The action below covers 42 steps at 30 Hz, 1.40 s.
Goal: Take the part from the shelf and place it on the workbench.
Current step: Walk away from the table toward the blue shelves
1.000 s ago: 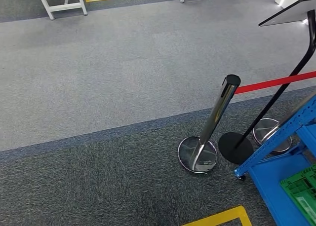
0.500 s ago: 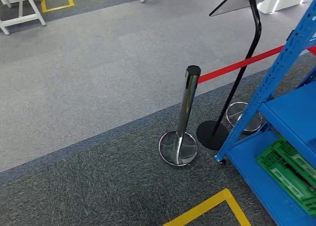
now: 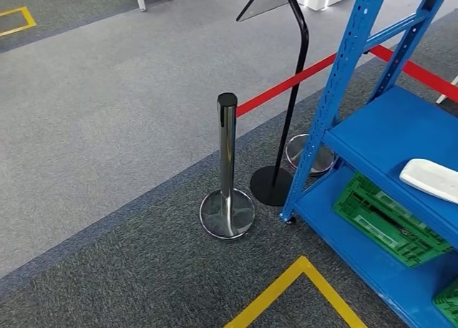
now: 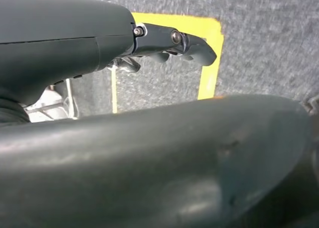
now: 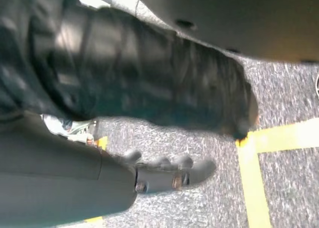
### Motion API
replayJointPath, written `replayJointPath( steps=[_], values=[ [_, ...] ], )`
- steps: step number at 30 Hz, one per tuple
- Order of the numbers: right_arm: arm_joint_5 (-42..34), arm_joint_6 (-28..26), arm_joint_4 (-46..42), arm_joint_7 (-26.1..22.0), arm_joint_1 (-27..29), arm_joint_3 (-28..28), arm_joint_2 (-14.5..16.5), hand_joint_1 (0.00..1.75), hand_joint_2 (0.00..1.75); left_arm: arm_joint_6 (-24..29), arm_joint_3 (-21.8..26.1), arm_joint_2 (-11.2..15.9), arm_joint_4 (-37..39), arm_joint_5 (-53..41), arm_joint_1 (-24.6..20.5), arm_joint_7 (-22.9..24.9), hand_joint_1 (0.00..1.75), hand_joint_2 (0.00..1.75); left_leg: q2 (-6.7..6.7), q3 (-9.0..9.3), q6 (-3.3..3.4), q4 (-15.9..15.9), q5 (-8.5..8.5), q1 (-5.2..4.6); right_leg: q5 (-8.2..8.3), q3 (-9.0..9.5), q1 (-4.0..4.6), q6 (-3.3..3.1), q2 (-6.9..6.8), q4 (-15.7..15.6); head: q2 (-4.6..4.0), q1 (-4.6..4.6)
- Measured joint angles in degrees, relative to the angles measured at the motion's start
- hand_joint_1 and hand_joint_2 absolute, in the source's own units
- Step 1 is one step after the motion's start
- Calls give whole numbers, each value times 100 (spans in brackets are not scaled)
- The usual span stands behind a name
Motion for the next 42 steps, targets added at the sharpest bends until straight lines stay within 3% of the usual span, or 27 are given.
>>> replayJointPath(
  steps=[2,4,5,7,8,10,12,13,15,16,18,20,21,22,23,25,27,29,30,31,33,35,37,38,39,41,42],
  values=[
    [4,1,-1,0,14,0,-2,0,0,1,-2,-21,0,-10,-9,0,0,0,152,42,44,-101,52,18,-88,-107,15,56,-177,121,0,21],
    [9,-2,-1,1,-4,0,-3,0,0,6,-4,-29,0,-18,11,1,0,0,346,67,83,-158,74,15,-409,-392,28,82,-558,676,0,64],
    [11,-3,-1,1,-15,0,-4,0,0,9,-7,-27,0,-21,25,1,0,0,446,65,97,-158,70,7,-592,-580,21,100,-681,1062,0,84],
    [14,-4,-1,-2,-21,0,-5,0,0,14,-12,-27,0,-28,37,2,0,0,634,66,92,-153,53,-4,-725,-787,2,140,-781,1529,0,89],
    [18,-4,-1,-2,-20,0,-8,0,0,11,-15,-31,0,-31,34,2,0,0,718,71,80,-149,41,-2,-635,-728,-9,158,-813,1458,0,91],
    [31,-8,-1,5,-16,0,-16,0,0,4,-26,-47,-1,-34,21,2,0,0,864,106,32,-128,1,6,-295,-312,-27,181,-988,754,0,93],
    [44,-12,-1,10,-19,0,-22,0,0,-1,-37,-48,-1,-34,17,2,0,0,983,135,-42,-82,-57,-12,-111,68,-15,132,-1195,126,0,91],
    [49,-13,-1,11,-19,0,-22,0,0,-1,-41,-45,0,-34,12,2,0,0,1036,145,-77,-64,-76,-22,-105,135,0,91,-1238,10,0,86],
    [56,-13,-1,11,-10,0,-22,0,0,-1,-44,-42,-1,-34,-10,2,0,0,1134,169,-131,-56,-91,-21,-106,122,20,-1,-1125,17,0,75],
    [60,-13,-1,11,-3,0,-22,0,0,-1,-46,-42,-1,-34,-27,2,0,0,1100,179,-163,-36,-123,-6,-98,116,15,-38,-1064,13,0,67],
    [62,-13,-1,13,-10,0,-22,0,0,0,-51,-39,-1,-35,-40,2,0,0,825,69,-213,257,-344,24,-77,118,-3,-111,-943,-5,0,40],
    [60,-10,-1,15,-24,0,-22,0,0,1,-56,-37,-1,-32,-25,-5,0,0,523,-267,-228,990,-713,34,-65,114,-2,-152,-809,-9,0,4],
    [57,-8,-1,16,-25,0,-22,0,0,3,-58,-36,-1,-30,-25,-11,0,0,469,-453,-223,1367,-844,29,-62,113,6,-163,-730,-8,0,-5],
    [56,-7,-1,15,-22,0,-22,0,0,2,-63,-35,-1,-28,-29,-15,0,0,445,-577,-211,1605,-874,23,-61,117,17,-168,-645,-6,0,-13],
    [55,-5,-1,15,-20,0,-22,0,0,1,-69,-35,0,-28,-33,-17,0,0,427,-609,-187,1630,-784,15,-60,124,27,-171,-552,-4,0,-18],
    [53,-4,-1,15,-18,0,-22,0,0,-2,-85,-31,0,-34,-19,-9,0,0,324,-401,-108,1063,-340,-2,-58,145,41,-169,-362,-2,0,-27],
    [51,-4,0,15,-21,0,-19,0,0,-2,-95,-12,0,-35,8,-5,0,0,53,-132,-13,362,-25,-9,-49,132,46,-145,-199,8,0,-35],
    [50,-8,1,15,-19,0,-16,0,0,-2,-104,-1,0,-36,3,-5,0,0,-85,-33,29,84,0,-16,-23,72,26,-83,-70,13,0,-48],
    [50,-9,1,15,-12,0,-16,0,0,-3,-109,-8,-1,-36,-8,-5,0,0,-38,-21,33,34,2,-19,-5,29,15,-42,0,3,0,-57],
    [50,-11,1,14,1,0,-16,0,0,-3,-116,-20,-2,-37,-19,-5,0,0,28,-7,40,-6,16,-12,0,-4,7,-9,-3,1,0,-58],
    [51,-12,1,10,6,0,-17,0,0,-4,-133,-38,-4,-37,-18,-6,0,0,186,32,76,-102,58,11,-139,-132,25,43,-274,185,0,-17],
    [52,-13,1,6,-16,0,-18,0,0,-2,-144,-39,-4,-37,8,-6,0,0,380,47,111,-139,66,10,-498,-436,29,87,-644,811,0,37],
    [55,-15,1,-4,-25,-1,-18,0,0,2,-146,-35,-4,-38,28,-6,0,0,579,42,118,-133,56,1,-752,-738,7,135,-762,1455,0,54],
    [58,-16,1,-6,-25,-1,-19,0,0,3,-148,-37,-4,-38,29,-6,0,0,670,43,110,-131,49,1,-729,-753,-5,158,-790,1527,0,54],
    [61,-17,1,-6,-22,-2,-22,0,0,3,-148,-42,-5,-38,24,-7,0,0,751,48,94,-125,38,5,-607,-647,-18,176,-826,1375,0,55],
    [69,-21,1,2,-21,-2,-30,0,0,3,-149,-53,-6,-38,11,-7,0,0,894,72,38,-93,-3,9,-281,-199,-31,190,-1039,610,0,61],
    [70,-24,1,1,-23,-2,-34,0,0,4,-149,-55,-7,-38,8,-7,0,0,955,79,-1,-63,-33,-1,-182,-1,-28,164,-1148,280,0,66]
  ],
)
